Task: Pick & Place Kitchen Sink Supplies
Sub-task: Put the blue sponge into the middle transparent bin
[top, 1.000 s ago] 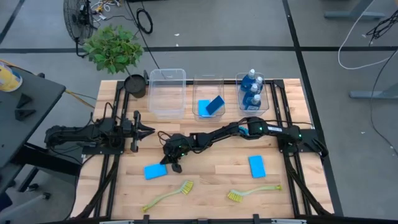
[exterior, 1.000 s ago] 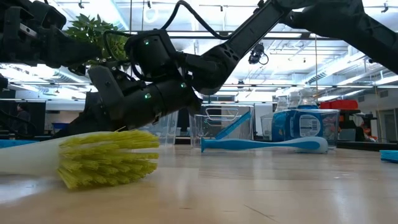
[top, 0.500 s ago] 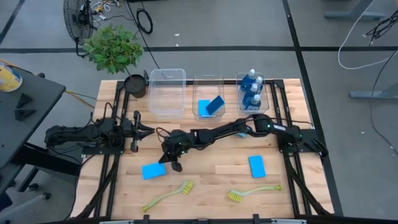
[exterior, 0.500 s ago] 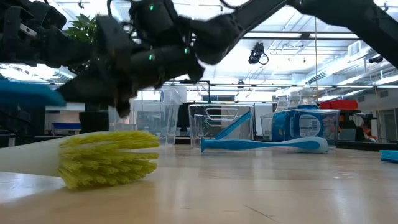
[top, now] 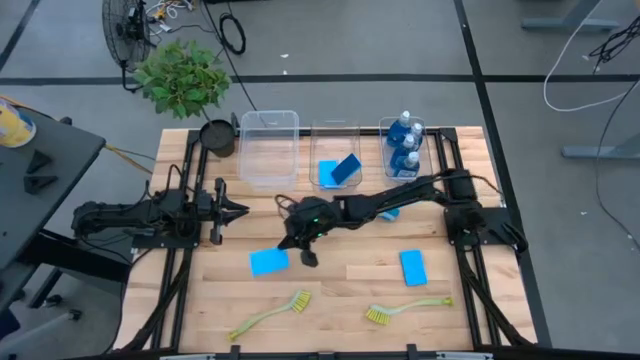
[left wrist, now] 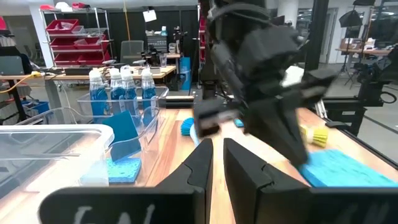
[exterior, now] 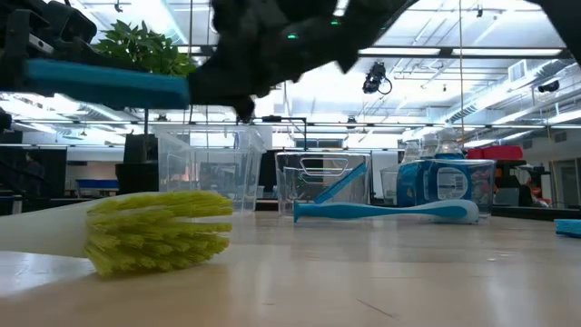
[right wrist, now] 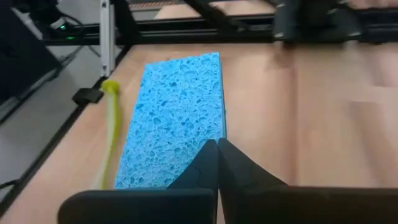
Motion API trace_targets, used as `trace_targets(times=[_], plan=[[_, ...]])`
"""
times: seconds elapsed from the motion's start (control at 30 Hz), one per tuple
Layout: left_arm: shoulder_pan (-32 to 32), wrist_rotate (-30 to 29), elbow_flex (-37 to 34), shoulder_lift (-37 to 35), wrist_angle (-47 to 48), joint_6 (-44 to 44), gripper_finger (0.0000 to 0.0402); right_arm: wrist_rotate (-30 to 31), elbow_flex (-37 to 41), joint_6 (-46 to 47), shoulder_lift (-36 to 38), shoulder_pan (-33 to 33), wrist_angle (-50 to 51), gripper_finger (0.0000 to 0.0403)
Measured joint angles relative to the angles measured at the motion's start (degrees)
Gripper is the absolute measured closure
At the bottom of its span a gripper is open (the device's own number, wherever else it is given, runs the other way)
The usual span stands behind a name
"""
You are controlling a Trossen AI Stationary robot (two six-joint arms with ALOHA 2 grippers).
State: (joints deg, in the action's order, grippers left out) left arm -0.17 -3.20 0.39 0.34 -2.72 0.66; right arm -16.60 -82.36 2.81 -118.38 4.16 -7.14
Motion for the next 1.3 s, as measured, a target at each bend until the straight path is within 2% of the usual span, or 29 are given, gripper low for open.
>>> trace_targets(times=[0.23,0.53,0.8,1.1,1.3], plan=[[0.01,0.0,0.0,0.02,0.0,0.01,0.0358,4.11,12.24,-0.27,10.37,-2.91,0.17,0.0403],[0.01,0.01,0.0,0.02,0.09,0.01,0.0358,7.17,20.82,-0.58,21.97,-8.69,0.83,0.0403],[0.0,0.0,0.01,0.0,0.02,-0.01,0.0358,7.65,21.8,-2.67,30.27,-16.62,4.71,0.0403],[-0.01,0.0,0.01,0.02,0.03,0.0,0.0358,8.04,21.8,-2.86,35.18,-25.33,7.48,0.0403],[-0.01,0.0,-0.01,0.0,0.02,-0.01,0.0358,13.39,21.8,-2.06,36.1,-29.27,9.97,0.0403]])
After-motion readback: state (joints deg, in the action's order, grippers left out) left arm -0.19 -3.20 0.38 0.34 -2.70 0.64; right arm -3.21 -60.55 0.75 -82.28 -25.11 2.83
